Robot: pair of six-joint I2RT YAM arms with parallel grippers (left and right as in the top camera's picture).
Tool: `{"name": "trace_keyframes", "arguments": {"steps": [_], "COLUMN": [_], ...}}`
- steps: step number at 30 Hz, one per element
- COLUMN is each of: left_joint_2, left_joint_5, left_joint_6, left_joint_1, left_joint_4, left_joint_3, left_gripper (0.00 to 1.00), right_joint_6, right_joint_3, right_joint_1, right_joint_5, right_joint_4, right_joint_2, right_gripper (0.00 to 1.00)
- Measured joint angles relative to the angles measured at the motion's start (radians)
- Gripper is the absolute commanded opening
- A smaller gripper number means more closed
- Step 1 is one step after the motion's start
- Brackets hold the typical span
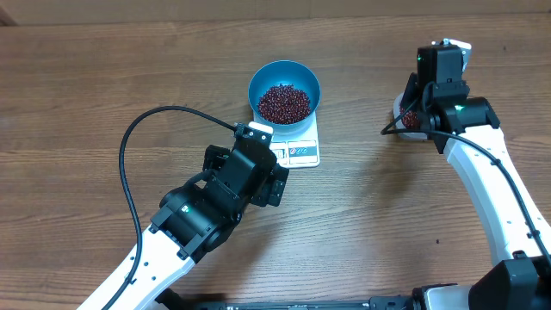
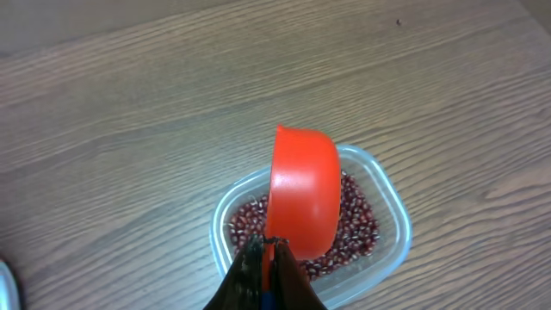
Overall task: Scoop item into bowl and weigh 150g on scale
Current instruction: 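Lower the red cup into the bean tub with the right gripper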
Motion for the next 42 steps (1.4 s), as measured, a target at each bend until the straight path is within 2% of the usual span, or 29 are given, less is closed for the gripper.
{"name": "trace_keyframes", "arguments": {"steps": [8,31,42], "left_joint_2": [0.0,0.0,0.0], "left_joint_5": [0.0,0.0,0.0], "left_joint_6": [0.0,0.0,0.0], "left_joint_1": [0.0,0.0,0.0], "left_joint_4": [0.0,0.0,0.0], "left_joint_3": [0.0,0.0,0.0], "left_gripper": [0.99,0.99,0.99], "right_joint_6": [0.094,0.807,0.896], "right_joint_3": [0.0,0.0,0.0], "right_joint_1": [0.0,-0.031,-0.195], "right_joint_5": [-0.063,-0.144,-0.28], "right_joint_4": [-0.014,-0.09,-0.176], "right_joint_2": [0.0,0.0,0.0], "right_gripper": [0.04,0.04,0.04]}}
